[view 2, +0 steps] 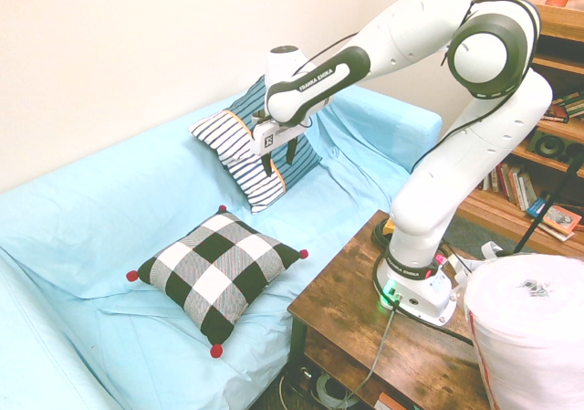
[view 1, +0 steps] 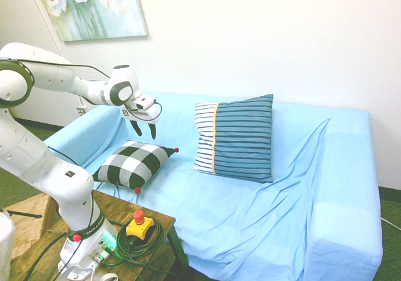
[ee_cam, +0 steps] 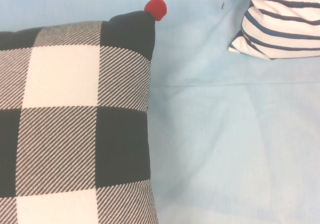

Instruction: Lift the pillow

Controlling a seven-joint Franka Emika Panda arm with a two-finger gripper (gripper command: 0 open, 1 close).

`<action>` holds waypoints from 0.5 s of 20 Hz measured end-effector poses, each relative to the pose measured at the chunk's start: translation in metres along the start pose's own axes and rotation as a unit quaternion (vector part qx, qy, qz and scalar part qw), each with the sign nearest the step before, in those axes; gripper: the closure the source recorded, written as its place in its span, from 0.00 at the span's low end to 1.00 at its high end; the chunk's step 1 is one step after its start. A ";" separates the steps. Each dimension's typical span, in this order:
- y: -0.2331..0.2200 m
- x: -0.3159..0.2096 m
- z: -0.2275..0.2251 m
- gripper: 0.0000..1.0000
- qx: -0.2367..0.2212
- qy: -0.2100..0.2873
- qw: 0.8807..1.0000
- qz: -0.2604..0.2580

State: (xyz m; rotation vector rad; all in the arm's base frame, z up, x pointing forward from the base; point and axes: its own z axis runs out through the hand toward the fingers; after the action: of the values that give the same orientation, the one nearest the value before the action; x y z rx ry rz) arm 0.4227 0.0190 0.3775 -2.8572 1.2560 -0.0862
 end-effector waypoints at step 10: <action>-0.029 -0.134 0.050 0.00 -0.023 -0.014 0.999 -0.045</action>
State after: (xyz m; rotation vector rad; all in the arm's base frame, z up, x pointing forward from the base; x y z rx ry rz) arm 0.3559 0.1371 0.3229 -2.9436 1.1392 -0.0187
